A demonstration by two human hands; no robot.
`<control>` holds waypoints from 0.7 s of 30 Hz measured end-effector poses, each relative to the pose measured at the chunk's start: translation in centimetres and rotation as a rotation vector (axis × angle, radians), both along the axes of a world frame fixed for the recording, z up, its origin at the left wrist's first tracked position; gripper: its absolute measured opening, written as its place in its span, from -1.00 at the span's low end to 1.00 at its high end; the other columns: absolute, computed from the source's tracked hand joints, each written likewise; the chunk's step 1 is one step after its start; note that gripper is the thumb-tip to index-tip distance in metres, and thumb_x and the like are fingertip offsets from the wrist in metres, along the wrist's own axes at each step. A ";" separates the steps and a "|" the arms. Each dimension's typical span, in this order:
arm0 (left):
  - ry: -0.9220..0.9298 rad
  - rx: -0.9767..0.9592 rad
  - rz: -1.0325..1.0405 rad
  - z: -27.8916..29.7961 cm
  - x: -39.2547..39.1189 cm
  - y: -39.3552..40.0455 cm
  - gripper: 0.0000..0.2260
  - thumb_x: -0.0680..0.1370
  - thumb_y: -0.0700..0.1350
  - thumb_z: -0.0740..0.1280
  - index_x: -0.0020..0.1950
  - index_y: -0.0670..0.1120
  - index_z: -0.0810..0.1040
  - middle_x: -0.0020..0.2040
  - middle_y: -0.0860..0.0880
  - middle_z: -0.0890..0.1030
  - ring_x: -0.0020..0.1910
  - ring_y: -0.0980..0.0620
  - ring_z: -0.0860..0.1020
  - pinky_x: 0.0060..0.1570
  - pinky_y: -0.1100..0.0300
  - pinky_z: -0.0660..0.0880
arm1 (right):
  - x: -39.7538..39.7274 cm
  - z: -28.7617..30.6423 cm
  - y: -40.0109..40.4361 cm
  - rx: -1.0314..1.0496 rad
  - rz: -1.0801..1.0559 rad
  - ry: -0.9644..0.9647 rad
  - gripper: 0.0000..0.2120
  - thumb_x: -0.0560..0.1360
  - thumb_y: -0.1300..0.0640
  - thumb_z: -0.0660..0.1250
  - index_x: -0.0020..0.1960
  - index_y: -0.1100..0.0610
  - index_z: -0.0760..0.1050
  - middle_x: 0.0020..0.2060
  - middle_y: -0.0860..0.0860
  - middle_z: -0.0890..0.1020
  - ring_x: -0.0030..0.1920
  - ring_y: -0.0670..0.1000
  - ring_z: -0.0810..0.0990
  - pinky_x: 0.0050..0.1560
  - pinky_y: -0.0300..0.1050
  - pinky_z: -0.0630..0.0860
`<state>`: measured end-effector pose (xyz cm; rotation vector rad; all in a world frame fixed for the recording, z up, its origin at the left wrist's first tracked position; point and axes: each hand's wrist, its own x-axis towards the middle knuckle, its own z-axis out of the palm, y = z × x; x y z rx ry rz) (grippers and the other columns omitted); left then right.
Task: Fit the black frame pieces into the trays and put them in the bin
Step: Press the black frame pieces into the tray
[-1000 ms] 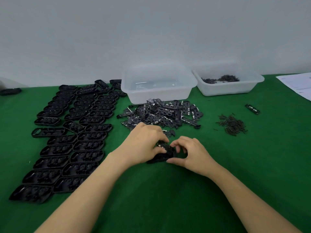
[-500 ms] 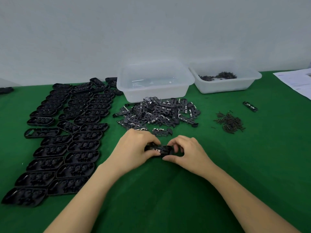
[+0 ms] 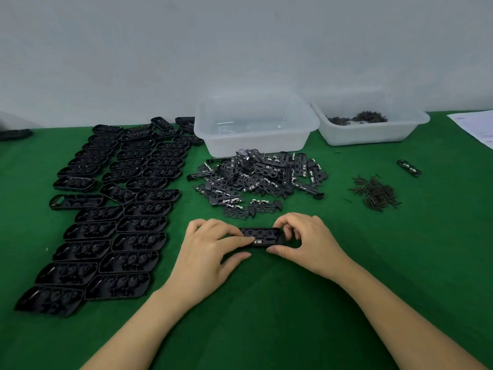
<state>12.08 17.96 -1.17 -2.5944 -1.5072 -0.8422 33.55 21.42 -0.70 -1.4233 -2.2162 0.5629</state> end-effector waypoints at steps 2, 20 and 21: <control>-0.014 -0.005 0.012 -0.2 0.1 -0.1 -0.82 0.44 0.03 0.36 0.01 0.10 0.66 -0.08 0.16 0.61 -0.08 0.06 0.55 0.00 0.10 0.27 | 0.0 0.0 -0.1 0.003 0.002 0.004 -0.68 0.32 -0.13 0.43 -0.03 -0.02 0.45 -0.33 -0.16 0.42 -0.31 -0.24 0.34 -0.17 -0.22 0.24; -0.249 -0.259 -0.076 -0.7 0.2 1.0 -0.76 0.44 -0.16 0.44 0.07 0.07 0.65 0.11 0.06 0.57 0.03 0.02 0.57 0.06 0.03 0.51 | 3.4 1.2 1.2 -0.013 -0.095 0.106 -0.69 0.37 -0.06 0.40 0.06 0.03 0.52 -0.24 -0.14 0.48 -0.29 -0.19 0.41 -0.22 -0.40 0.35; -0.256 -0.251 -0.080 -0.7 0.2 1.0 -0.76 0.43 -0.16 0.45 0.07 0.07 0.66 0.09 0.07 0.57 0.01 0.03 0.58 0.02 0.01 0.53 | 4.9 1.6 2.0 0.079 -0.221 0.062 -0.76 0.40 0.01 0.40 0.03 0.06 0.54 -0.24 -0.11 0.49 -0.28 -0.17 0.42 -0.20 -0.38 0.36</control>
